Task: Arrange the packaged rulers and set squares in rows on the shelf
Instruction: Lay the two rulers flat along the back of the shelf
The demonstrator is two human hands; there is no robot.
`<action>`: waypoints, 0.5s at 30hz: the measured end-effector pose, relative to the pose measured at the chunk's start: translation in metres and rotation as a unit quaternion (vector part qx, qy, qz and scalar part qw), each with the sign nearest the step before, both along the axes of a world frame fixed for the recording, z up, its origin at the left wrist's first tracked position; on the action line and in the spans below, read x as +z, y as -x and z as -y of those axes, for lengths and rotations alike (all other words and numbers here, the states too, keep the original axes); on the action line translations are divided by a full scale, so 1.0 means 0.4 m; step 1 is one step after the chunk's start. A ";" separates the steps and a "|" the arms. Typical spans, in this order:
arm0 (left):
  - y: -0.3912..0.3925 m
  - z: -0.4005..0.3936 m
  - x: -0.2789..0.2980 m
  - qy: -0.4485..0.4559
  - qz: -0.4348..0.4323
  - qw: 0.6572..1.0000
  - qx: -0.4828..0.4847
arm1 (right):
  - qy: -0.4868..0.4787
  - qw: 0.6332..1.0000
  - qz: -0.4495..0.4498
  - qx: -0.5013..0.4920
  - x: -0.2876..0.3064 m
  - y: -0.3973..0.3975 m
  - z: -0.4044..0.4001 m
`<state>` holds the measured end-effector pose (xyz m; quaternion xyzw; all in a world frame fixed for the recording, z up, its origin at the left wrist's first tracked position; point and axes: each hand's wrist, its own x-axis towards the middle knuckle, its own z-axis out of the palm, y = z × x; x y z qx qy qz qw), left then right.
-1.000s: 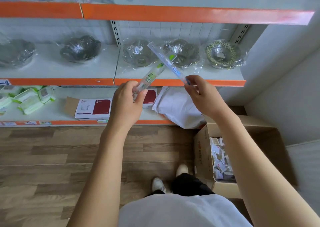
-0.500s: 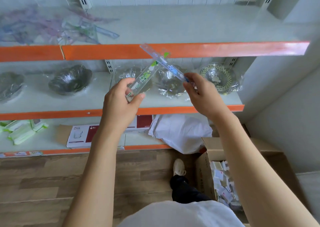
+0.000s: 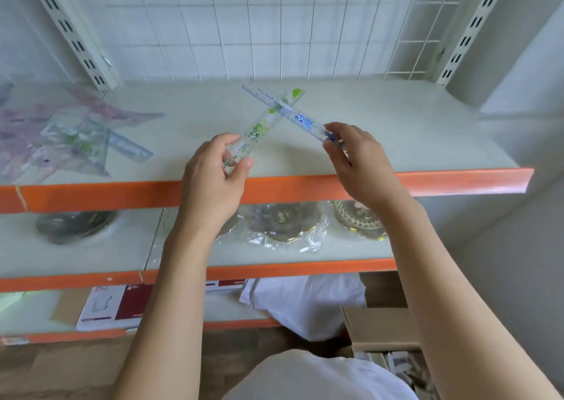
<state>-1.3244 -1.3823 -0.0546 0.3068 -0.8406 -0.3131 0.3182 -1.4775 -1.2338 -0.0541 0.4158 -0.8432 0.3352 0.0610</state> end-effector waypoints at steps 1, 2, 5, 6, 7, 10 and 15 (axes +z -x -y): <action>0.024 0.005 0.003 0.001 -0.001 1.000 -0.001 | 0.003 1.000 0.003 0.004 0.003 0.024 0.003; 0.046 0.011 0.005 0.001 -0.002 1.000 -0.002 | 0.007 1.000 0.009 0.009 0.005 0.048 0.007; 0.105 0.025 0.006 0.009 0.002 1.000 -0.006 | 0.009 0.999 0.017 0.025 0.007 0.110 0.015; 0.122 0.029 0.005 0.012 0.005 1.000 -0.005 | 0.008 0.999 0.015 0.028 0.005 0.127 0.018; 0.136 0.033 0.005 0.015 0.007 1.000 -0.001 | 0.006 0.999 0.011 0.030 0.004 0.144 0.022; 0.167 0.045 0.003 0.014 0.009 1.000 0.022 | 0.005 0.999 0.001 0.037 -0.001 0.184 0.033; 0.178 0.062 -0.001 0.018 0.020 0.999 0.046 | 0.009 0.998 0.033 0.045 -0.005 0.198 0.049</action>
